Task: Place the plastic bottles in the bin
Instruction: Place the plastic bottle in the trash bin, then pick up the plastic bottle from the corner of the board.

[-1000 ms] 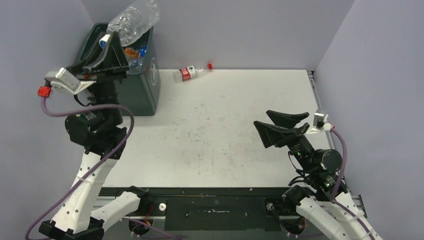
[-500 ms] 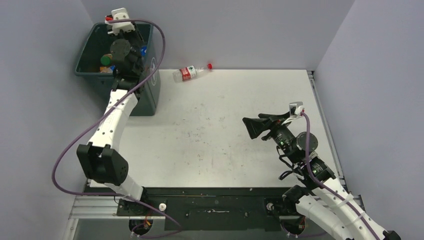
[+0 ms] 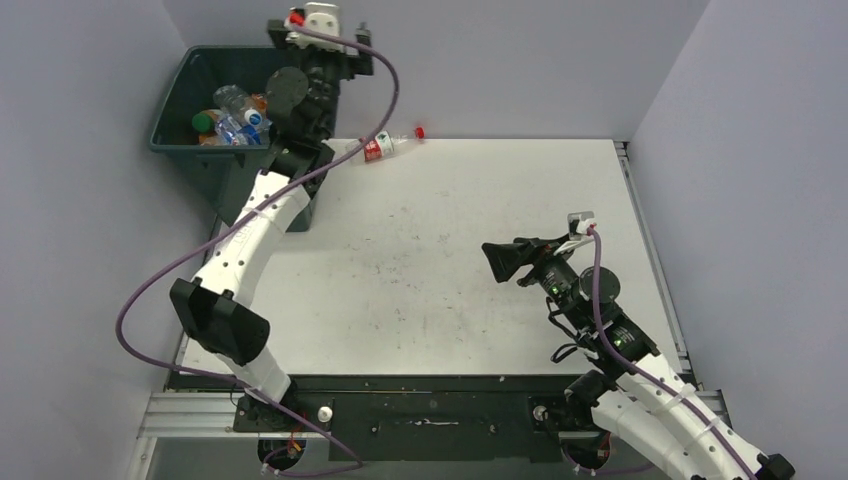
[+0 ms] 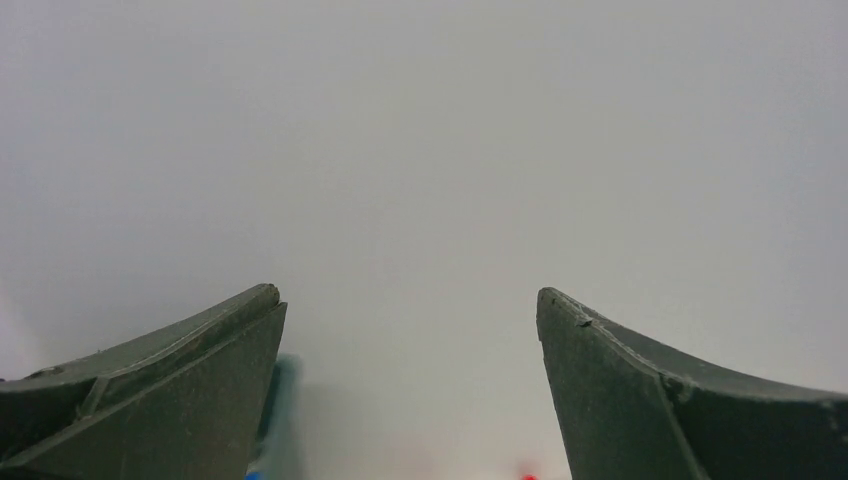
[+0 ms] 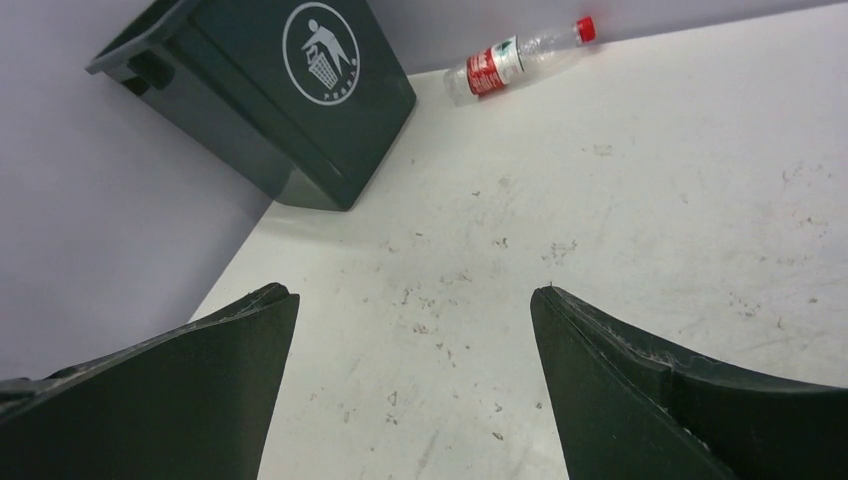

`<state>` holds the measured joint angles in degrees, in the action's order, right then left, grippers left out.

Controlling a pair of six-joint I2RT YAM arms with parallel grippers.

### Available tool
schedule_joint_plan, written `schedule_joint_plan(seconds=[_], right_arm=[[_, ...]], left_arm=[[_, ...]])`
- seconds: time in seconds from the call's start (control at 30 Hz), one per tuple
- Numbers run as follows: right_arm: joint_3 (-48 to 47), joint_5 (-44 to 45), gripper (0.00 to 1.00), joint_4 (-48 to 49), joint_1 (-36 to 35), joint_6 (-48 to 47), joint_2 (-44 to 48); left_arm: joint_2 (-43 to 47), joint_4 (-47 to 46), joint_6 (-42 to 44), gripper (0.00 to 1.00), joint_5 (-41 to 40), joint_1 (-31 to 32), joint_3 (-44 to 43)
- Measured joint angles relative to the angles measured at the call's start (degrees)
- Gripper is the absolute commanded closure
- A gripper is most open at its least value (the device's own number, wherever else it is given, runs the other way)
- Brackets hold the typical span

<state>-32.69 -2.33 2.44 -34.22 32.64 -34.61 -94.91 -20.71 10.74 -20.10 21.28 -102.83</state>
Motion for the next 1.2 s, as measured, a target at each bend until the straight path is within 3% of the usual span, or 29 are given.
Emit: schedule_joint_plan(seconds=[0.1, 0.23, 0.37, 0.47, 0.63, 0.9, 1.07, 1.2], right_arm=[[1.62, 0.07, 0.1, -0.22, 0.0, 0.59, 0.37], [4.22, 0.42, 0.1, -0.87, 0.0, 1.44, 2.12], [5.51, 0.74, 0.1, -0.98, 0.0, 1.68, 2.64], [6.71, 1.38, 0.1, -0.74, 0.0, 1.79, 2.69], [10.08, 2.95, 0.1, 1.18, 0.0, 2.89, 0.48], [11.8, 4.13, 0.1, 2.54, 0.0, 4.24, -3.3], [12.02, 5.4, 0.1, 2.82, 0.07, 4.28, -1.16], [12.37, 6.54, 0.1, 2.89, 0.15, 4.26, 1.16]], left_arm=[[-4.83, 10.75, 3.39, 0.04, 7.96, 5.57, -11.02], [-15.37, 23.87, 8.02, 0.04, 14.21, 8.11, -25.77], [-26.51, 33.66, 9.38, 0.04, 14.43, 7.69, -32.3], [-33.44, 37.66, 6.49, 0.04, 14.05, 7.19, -31.36], [-36.24, 35.78, -9.42, 0.04, 12.09, 6.69, -20.09], [-32.0, 5.62, -53.16, 0.04, -0.92, 6.21, 9.14], [-35.69, -2.51, -73.53, 0.04, -9.25, 5.29, 8.22], [-40.09, -6.6, -84.11, 0.04, -16.0, 4.98, 4.37]])
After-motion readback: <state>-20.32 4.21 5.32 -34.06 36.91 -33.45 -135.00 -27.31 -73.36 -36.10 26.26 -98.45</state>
